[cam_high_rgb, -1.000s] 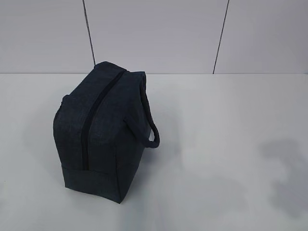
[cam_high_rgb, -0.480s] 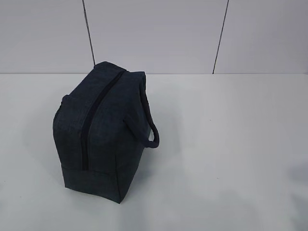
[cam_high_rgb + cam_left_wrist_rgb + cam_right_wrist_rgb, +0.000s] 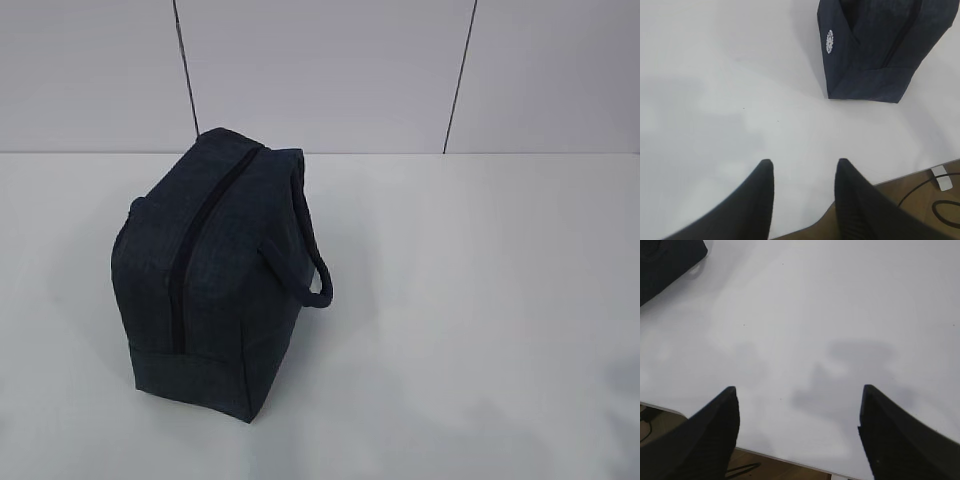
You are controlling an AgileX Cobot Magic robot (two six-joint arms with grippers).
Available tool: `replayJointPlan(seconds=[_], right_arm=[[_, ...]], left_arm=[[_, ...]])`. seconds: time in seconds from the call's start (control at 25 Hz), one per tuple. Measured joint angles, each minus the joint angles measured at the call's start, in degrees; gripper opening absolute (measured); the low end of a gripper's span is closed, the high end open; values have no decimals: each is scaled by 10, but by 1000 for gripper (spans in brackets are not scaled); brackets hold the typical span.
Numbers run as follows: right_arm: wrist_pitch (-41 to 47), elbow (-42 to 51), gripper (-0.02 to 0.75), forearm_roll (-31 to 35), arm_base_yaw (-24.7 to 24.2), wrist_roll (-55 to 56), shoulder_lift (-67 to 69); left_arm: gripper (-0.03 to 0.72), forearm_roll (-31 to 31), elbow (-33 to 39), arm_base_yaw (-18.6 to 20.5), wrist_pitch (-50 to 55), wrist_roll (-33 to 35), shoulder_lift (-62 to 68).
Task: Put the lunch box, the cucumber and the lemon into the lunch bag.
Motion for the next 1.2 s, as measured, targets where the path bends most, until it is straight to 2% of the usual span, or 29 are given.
replayJointPlan(seconds=[0.68,1.2], right_arm=[[-2,1,581,-9,0,1,0],[-3,1,581,-11,-66,25,0]], left_arm=[[243,0,0,0,0,0,0],[242,0,0,0,0,0,0]])
